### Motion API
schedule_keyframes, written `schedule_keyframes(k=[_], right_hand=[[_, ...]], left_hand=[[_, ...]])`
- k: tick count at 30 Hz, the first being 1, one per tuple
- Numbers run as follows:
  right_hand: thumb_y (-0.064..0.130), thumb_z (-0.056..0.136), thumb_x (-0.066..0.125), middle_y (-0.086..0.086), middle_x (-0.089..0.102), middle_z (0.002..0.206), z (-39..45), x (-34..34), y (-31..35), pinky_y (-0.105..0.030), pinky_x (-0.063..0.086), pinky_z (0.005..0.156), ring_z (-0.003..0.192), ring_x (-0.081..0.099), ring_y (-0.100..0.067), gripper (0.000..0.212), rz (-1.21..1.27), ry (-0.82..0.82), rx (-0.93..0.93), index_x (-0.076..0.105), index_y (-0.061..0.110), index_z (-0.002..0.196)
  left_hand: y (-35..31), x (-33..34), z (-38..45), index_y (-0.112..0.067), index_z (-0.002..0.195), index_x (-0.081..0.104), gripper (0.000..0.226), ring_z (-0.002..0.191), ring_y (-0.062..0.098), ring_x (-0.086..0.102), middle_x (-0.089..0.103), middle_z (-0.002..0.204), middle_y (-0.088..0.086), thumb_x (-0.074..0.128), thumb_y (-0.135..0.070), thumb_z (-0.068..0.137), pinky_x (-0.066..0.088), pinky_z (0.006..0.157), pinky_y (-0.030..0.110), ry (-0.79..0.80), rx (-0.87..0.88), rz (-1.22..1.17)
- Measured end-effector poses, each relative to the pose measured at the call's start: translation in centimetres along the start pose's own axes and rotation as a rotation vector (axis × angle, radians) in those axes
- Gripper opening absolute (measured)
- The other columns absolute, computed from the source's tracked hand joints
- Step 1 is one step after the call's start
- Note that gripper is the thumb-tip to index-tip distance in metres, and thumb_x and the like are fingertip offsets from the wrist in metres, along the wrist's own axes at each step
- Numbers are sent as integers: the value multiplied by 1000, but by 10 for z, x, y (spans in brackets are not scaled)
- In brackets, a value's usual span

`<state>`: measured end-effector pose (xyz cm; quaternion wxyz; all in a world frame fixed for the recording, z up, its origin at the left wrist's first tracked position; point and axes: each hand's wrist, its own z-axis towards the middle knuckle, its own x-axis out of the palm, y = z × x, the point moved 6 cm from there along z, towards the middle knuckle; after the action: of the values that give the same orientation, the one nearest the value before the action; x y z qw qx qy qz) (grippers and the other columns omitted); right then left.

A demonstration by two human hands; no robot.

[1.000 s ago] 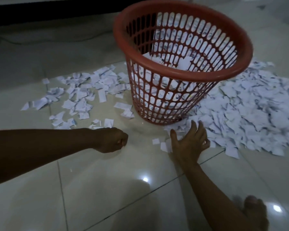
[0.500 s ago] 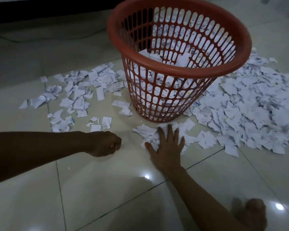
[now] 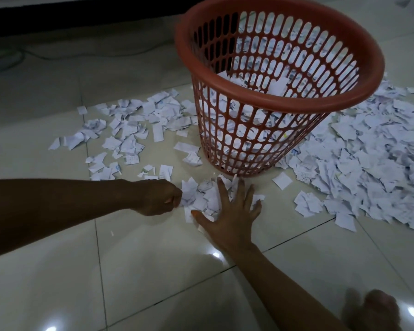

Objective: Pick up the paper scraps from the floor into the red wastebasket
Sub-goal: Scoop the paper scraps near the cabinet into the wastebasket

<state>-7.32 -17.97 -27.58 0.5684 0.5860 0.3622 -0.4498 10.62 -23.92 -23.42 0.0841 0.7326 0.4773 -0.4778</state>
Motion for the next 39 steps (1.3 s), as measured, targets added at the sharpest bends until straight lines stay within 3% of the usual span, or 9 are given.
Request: schedule_keyframes(k=[4, 7, 10, 16, 23, 28, 30, 32, 39], right_hand=[[98, 61, 31, -6, -2, 163, 3, 20, 18, -70, 2, 108, 147, -5, -39, 105, -28, 145, -82, 10, 47, 151], [86, 73, 40, -8, 27, 157, 4, 25, 34, -67, 19, 106, 143, 21, -40, 82, -55, 116, -165, 38, 43, 143], [63, 78, 59, -6, 52, 132, 8, 22, 42, -51, 39, 92, 121, 47, -35, 52, -43, 12, -213, 57, 38, 124], [43, 68, 70, -5, 56, 98, 14, 17, 49, -37, 44, 68, 86, 52, -28, 35, -37, -53, -312, 64, 28, 99], [37, 69, 75, -5, 51, 93, 34, 24, 59, -32, 49, 63, 76, 54, -24, 29, 113, 62, -316, 61, 19, 87], [37, 73, 59, 1, 49, 88, 39, 16, 83, -12, 42, 61, 68, 54, -14, 22, 317, -61, -437, 61, 16, 81], [29, 72, 61, 3, 46, 85, 40, 10, 96, -3, 32, 63, 67, 49, -9, 17, 402, -107, -523, 58, 13, 74], [28, 72, 63, -1, 48, 83, 43, 10, 106, -7, 31, 62, 67, 48, -11, 17, 422, -109, -543, 58, 12, 72], [17, 71, 67, -11, 55, 89, 59, 6, 103, -20, 44, 72, 83, 52, -17, 15, 537, -166, -501, 64, 5, 79]], left_hand=[[4, 3, -9, -14, 102, 62, 16, 91, 18, 59, 63, 99, 1, 49, -19, 95, 46, 80, 30, 2, -31, -6], [8, 5, -19, -13, 103, 62, 16, 93, 17, 58, 63, 101, 1, 49, -19, 95, 45, 79, 28, 4, -50, -12], [13, 5, -28, -13, 103, 62, 16, 94, 17, 58, 62, 101, 1, 49, -19, 96, 44, 79, 27, -8, -62, -11], [35, 4, -46, -13, 101, 57, 20, 97, 23, 52, 47, 96, 1, 52, -31, 94, 47, 80, 34, -127, -179, 111], [87, 2, -60, -17, 137, 31, 89, 121, 31, 36, 31, 136, 9, 47, -80, 76, 42, 94, 44, -197, -498, 305], [117, 17, -61, -29, 150, -6, 129, 145, 41, -8, -17, 158, 8, 32, -101, 50, 14, 112, 63, -208, -660, 88], [120, 25, -58, -33, 149, -18, 137, 143, 40, -23, -31, 155, 6, 29, -104, 41, 5, 112, 66, -196, -649, 43], [119, 31, -53, -35, 147, -25, 141, 141, 38, -29, -37, 153, 5, 29, -105, 37, 1, 112, 68, -224, -612, 16], [76, 28, -22, -35, 148, -24, 138, 144, 31, -26, -27, 158, 5, 47, -99, 47, -6, 114, 61, -436, -264, 34]])
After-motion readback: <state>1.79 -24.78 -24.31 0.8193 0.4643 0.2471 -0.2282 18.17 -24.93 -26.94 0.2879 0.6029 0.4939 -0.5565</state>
